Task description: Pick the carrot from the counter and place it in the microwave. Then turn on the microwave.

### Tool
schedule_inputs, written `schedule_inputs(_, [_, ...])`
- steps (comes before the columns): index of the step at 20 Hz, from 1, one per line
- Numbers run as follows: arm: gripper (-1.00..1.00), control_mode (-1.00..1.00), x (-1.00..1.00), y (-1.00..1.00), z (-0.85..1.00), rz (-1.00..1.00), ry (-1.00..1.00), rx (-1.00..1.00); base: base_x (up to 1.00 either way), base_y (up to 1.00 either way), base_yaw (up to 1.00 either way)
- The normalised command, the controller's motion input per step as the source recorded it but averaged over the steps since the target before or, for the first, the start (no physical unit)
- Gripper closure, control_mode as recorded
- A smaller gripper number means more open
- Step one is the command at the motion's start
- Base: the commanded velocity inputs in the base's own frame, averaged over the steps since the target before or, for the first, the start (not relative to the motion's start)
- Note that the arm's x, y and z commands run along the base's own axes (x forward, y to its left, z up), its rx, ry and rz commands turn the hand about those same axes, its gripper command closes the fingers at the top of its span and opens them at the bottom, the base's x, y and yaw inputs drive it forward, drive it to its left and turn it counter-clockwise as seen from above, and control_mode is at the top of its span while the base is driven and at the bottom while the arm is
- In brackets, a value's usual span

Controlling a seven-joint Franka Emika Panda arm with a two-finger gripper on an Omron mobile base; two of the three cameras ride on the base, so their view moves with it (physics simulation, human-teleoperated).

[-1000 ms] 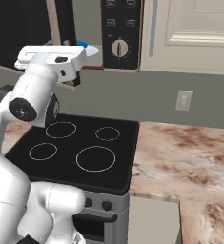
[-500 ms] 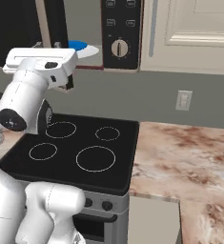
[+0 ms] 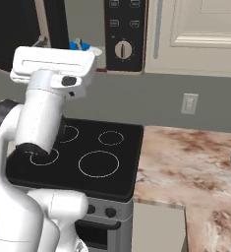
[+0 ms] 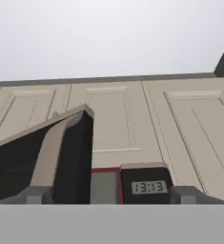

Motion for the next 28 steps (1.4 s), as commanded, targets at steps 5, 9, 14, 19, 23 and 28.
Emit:
schedule_inputs(5, [-1.00, -1.00, -0.20, -0.56, -0.11, 0.07, 0.00, 0.26, 0.00, 0.00, 0.00])
schedule_inputs(9, [-1.00, -1.00, -0.01, -0.24, -0.28, 0.15, 0.08, 0.30, 0.00, 0.00, 0.00])
schedule_inputs(14, [-1.00, -1.00, -0.01, -0.03, -0.01, 0.24, 0.10, 0.32, 0.00, 0.00, 0.00])
schedule_inputs(19, [-1.00, -1.00, 0.00, 0.00, 0.02, 0.30, 0.13, 0.31, 0.00, 0.00, 0.00])
schedule_inputs(23, [-1.00, -1.00, 0.07, 0.00, 0.00, 0.35, 0.14, 0.27, 0.00, 0.00, 0.00])
schedule_inputs(28, [-1.00, -1.00, 0.25, 0.00, 0.00, 0.39, 0.13, 0.25, 0.00, 0.00, 0.00])
